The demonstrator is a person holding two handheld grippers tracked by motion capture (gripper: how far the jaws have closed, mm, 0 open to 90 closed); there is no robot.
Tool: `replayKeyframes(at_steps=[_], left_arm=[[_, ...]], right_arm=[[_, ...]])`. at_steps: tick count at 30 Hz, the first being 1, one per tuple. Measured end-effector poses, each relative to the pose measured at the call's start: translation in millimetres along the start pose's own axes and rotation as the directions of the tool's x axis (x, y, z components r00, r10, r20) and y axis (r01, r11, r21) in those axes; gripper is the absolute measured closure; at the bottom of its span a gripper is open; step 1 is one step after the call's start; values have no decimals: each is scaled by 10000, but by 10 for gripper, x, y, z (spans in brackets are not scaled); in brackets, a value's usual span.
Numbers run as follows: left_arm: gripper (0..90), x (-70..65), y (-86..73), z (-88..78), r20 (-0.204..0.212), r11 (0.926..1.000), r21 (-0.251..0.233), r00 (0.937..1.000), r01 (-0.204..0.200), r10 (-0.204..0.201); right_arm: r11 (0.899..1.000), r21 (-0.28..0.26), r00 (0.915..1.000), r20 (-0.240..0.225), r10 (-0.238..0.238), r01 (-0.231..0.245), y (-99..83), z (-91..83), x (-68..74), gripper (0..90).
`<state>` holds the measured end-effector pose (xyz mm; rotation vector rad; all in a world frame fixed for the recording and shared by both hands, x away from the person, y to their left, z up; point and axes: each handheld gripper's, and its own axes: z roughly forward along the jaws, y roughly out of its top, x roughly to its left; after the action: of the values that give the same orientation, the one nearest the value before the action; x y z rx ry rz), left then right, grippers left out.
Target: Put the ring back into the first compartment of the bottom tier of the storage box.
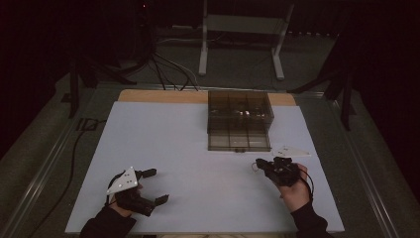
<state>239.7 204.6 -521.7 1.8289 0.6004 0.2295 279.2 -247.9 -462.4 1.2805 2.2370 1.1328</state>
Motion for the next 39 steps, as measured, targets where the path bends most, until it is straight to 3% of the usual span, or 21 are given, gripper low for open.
replayKeyframes(at_steps=[39], left_arm=[[6,1,5,5,42,10000,2,10000,-35,35]], right_arm=[[9980,-335,9982,-257,-546,537,429,121,124,884]])
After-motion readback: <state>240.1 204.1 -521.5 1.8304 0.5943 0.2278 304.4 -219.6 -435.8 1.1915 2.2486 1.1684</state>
